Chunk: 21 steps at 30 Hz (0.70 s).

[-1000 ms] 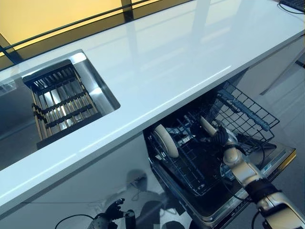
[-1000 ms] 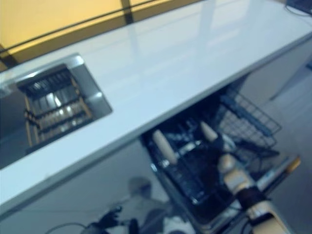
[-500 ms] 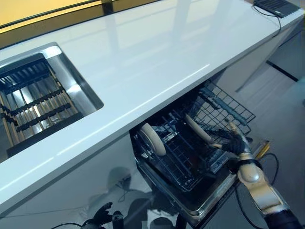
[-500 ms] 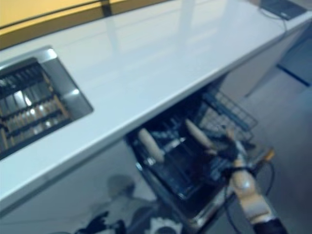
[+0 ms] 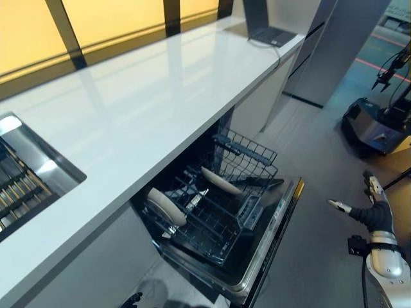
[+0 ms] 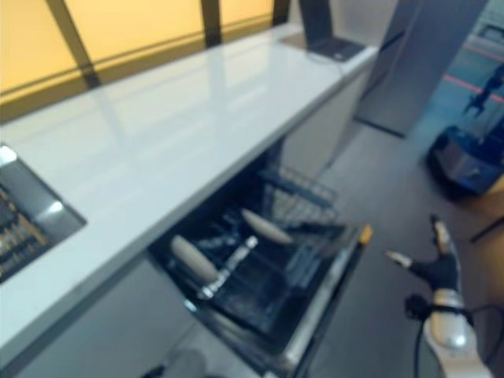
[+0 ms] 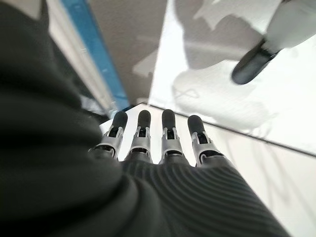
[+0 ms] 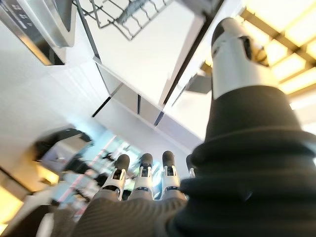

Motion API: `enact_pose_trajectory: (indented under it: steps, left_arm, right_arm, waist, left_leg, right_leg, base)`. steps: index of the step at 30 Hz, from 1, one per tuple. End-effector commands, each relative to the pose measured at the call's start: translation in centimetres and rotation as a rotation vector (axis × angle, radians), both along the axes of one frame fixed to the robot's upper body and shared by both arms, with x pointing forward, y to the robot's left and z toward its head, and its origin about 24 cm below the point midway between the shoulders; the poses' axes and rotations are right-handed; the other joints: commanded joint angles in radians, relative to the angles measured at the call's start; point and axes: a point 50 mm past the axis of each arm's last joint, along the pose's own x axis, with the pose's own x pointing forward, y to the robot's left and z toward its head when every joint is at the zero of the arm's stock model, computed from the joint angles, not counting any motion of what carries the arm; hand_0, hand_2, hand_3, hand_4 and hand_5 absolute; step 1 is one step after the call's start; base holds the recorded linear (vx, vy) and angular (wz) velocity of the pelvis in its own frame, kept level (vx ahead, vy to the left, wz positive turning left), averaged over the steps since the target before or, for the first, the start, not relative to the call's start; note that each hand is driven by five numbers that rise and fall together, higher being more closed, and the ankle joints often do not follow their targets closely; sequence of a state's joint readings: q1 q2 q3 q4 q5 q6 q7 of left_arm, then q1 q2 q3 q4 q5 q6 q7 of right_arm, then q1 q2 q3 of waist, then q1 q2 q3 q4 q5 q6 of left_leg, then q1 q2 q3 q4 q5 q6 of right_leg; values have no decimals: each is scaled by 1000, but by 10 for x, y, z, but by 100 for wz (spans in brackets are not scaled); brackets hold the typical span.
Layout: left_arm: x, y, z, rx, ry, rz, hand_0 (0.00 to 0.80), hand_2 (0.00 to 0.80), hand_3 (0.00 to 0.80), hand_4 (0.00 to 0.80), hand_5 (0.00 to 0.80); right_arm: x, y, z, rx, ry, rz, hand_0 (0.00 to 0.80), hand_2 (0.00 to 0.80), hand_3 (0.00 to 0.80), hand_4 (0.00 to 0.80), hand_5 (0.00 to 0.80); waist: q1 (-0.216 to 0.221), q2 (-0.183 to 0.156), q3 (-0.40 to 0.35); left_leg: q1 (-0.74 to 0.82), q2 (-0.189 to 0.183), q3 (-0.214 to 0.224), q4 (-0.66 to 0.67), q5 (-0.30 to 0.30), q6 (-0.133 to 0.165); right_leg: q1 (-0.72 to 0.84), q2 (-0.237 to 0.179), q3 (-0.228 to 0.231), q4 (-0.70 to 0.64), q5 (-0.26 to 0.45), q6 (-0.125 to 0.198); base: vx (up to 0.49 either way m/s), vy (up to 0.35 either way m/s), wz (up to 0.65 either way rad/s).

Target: Take plates into dishwasher

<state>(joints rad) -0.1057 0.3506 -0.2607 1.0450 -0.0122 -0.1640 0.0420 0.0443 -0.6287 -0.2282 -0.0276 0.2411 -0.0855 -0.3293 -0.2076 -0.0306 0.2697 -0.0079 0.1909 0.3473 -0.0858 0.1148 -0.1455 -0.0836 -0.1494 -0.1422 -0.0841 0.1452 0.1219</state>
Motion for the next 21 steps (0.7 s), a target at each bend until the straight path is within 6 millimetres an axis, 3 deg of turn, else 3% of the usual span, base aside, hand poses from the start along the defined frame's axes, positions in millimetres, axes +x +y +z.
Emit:
enact_pose_trajectory:
  steps: [1, 8, 9, 16, 21]
  left_arm:
    - [3, 8, 2, 30, -7, 3, 0, 0, 0, 0, 0]
    - [22, -2, 8, 20, -28, -28, 0, 0, 0, 0, 0]
    - [26, -6, 8, 15, -31, -43, 0, 0, 0, 0, 0]
    - [35, -23, 11, -16, -57, -112, 0, 0, 0, 0, 0]
    - [42, -28, 14, -29, -80, -129, 0, 0, 0, 0, 0]
  right_arm:
    - [-2, -10, 12, 198, -181, 30, 0, 0, 0, 0, 0]
    - [4, -3, -37, 736, -213, 160, 0, 0, 0, 0, 0]
    - [5, -2, -53, 819, -196, 164, 0, 0, 0, 0, 0]
    - [4, 1, -90, 950, -115, 142, 0, 0, 0, 0, 0]
    - [9, 0, -98, 967, -71, 137, 0, 0, 0, 0, 0]
  waist:
    - [-20, -6, -22]
    - [-50, 17, -25]
    - [-52, 25, -23]
    - [-48, 78, 4]
    - [-43, 122, 42]
  left_leg:
    - [-11, -9, 31, -1, -39, 60]
    - [0, 0, 46, -1, -33, 54]
    - [1, 2, 46, -1, -30, 51]
    - [-18, -12, 28, -1, -14, 38]
    - [-48, -34, 8, -1, -8, 37]
  right_leg:
    - [-18, 39, 22, 88, -85, -1]
    - [-19, 38, 30, 98, -95, -11]
    - [-17, 34, 27, 98, -96, -13]
    - [-22, 9, 13, 103, -102, -15]
    - [-52, -8, 8, 113, -105, -16]
  base:
    - [-44, -53, -19]
    - [-59, -30, -14]
    - [-42, -2, -4]
    - [-42, 29, -2]
    - [-59, 63, 3]
